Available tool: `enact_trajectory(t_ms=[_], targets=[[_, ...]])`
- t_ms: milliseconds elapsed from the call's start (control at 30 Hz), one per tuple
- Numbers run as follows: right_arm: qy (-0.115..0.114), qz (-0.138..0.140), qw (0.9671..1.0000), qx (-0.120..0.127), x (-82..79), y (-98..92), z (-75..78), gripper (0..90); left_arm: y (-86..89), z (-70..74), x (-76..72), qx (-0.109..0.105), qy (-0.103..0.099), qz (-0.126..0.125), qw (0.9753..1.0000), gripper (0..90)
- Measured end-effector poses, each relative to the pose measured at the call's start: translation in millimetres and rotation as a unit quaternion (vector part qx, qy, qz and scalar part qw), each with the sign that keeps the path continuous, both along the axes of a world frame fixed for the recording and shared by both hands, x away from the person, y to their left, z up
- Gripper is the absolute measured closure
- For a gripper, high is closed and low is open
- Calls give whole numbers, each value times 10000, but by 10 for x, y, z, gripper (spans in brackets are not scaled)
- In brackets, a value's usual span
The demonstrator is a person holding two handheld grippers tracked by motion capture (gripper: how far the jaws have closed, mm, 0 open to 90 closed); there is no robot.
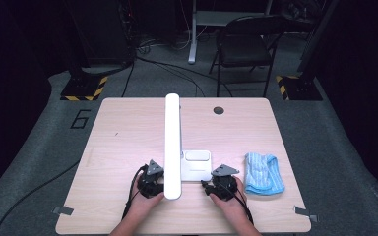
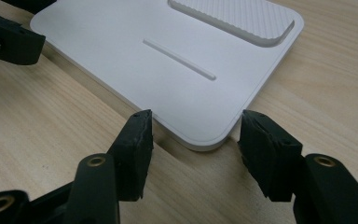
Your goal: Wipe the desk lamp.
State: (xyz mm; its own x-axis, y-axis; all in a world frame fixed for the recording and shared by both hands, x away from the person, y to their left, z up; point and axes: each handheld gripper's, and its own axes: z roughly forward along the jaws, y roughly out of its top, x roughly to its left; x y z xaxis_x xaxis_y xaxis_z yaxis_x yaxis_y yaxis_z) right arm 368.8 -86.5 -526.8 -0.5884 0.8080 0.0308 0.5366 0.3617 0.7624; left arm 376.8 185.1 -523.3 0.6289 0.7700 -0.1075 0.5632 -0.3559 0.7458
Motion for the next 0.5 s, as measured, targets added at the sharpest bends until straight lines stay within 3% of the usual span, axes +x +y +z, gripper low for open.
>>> enact_trajectory(t_ms=[267,300,400,433,500], targets=[[-3,36,10000,-24,-9,-21,10,402,57,26,-14,-29,27,11,10000,323],[19,19,10000,7,-18,-29,17,396,58,27,-22,-116,0,97,9999,322],[-13,-10,9999,125,-41,-74,48,386,106,51,-27,-79,-68,98,9999,320],[-37,25,9999,136,-42,-94,65,383,110,53,-30,-184,-53,151,9997,320],[-26,29,9997,235,-61,-120,95,378,135,65,-31,-172,-60,187,9997,319]])
